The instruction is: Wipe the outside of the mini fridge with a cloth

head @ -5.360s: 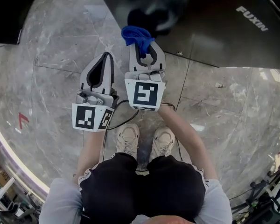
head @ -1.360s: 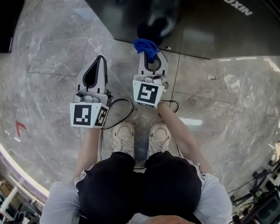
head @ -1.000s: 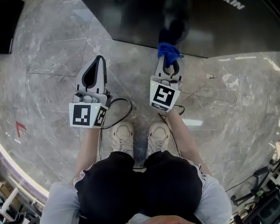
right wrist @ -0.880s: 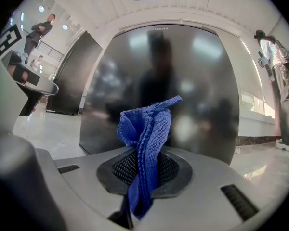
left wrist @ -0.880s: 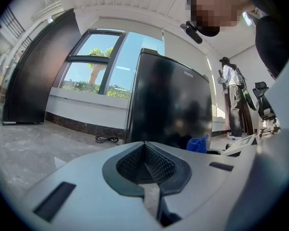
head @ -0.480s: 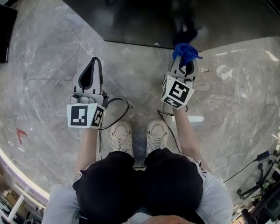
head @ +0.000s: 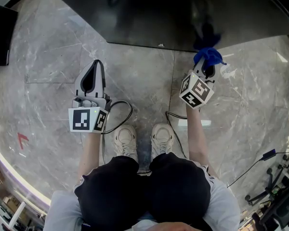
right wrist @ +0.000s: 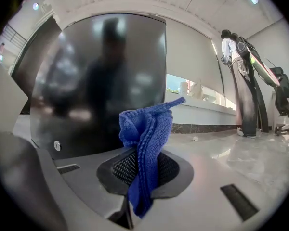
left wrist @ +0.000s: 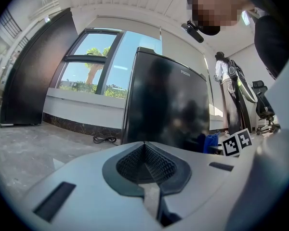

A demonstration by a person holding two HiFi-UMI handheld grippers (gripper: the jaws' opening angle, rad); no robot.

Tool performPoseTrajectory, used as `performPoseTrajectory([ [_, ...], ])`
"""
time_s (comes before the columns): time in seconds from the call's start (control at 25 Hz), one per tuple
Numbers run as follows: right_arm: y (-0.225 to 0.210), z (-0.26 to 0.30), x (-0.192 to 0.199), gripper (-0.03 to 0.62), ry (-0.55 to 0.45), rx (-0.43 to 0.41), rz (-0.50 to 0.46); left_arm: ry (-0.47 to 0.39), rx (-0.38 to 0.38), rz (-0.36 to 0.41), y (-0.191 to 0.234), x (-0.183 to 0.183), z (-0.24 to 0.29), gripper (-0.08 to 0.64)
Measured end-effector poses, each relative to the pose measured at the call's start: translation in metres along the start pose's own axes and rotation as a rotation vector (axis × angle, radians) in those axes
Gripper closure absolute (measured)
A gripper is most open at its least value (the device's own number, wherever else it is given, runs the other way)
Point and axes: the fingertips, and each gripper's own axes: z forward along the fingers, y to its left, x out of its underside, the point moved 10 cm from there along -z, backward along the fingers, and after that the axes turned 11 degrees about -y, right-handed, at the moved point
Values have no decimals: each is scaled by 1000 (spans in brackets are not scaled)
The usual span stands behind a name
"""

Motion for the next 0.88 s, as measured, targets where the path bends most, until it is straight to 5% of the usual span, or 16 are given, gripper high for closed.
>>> performPoseTrajectory([
  [0.56,-30,12,12,517,15,92,-7,9,7,9,-3,2,1,555],
  [0.88,-51,18,12,517,32,194,81,11,6,17,-5,2,2,555],
])
